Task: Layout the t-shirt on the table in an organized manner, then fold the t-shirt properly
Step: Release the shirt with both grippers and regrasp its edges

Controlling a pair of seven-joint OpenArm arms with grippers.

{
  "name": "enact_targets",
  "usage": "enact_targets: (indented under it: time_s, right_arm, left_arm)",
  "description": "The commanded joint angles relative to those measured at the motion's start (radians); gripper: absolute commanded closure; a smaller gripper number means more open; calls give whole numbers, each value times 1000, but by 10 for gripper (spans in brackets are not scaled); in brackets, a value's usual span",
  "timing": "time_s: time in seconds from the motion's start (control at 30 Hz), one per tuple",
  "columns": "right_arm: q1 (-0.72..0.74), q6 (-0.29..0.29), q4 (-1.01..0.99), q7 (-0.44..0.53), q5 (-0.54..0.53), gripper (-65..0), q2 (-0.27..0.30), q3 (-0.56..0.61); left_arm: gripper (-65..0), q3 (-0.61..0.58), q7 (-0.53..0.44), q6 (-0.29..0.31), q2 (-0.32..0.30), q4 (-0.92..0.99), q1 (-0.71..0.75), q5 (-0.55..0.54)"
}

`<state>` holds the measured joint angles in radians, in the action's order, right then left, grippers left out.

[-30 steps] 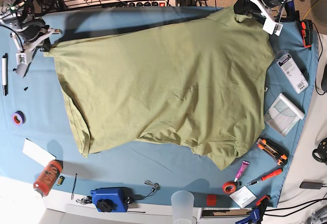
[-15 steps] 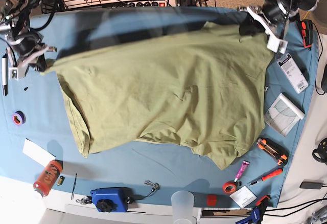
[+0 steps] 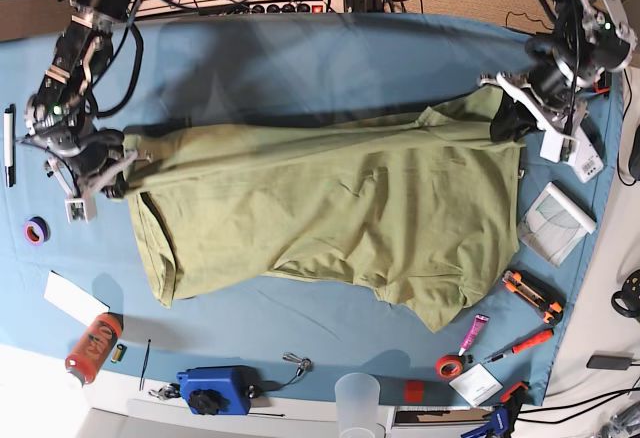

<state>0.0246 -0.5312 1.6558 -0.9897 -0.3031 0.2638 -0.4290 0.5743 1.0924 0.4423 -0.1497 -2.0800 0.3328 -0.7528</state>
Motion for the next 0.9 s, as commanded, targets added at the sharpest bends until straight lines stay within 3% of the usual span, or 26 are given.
enact_targets:
  time_s: [0.0,0.23,0.37,0.5,0.7,0.87]
  right_arm:
    - [31,5,-2,25,3,0,19,-2]
    - [97,5,-142,76,10,0,19,-2]
    - [121,5,-186,109,52,0,19,-2]
    - [145,5,-198,152,70,0,19,-2]
    - [188,5,-220,178,95,0,19,-2]
    - [237,-6,-355,179,95,0,19,-2]
  left_arm:
    - [0,-2,-20,6,-9,10,-17,-10]
    - [0,-80,-37,31,-9,156,-139,6]
    - [0,-163,-66,29,-9,235,-215,156]
    - [0,-219,-130,26,-8,315,-266,201]
    - [0,-238,-169,26,-9,369,-351,287]
    - [0,-238,-169,26,-9,418,-371,285]
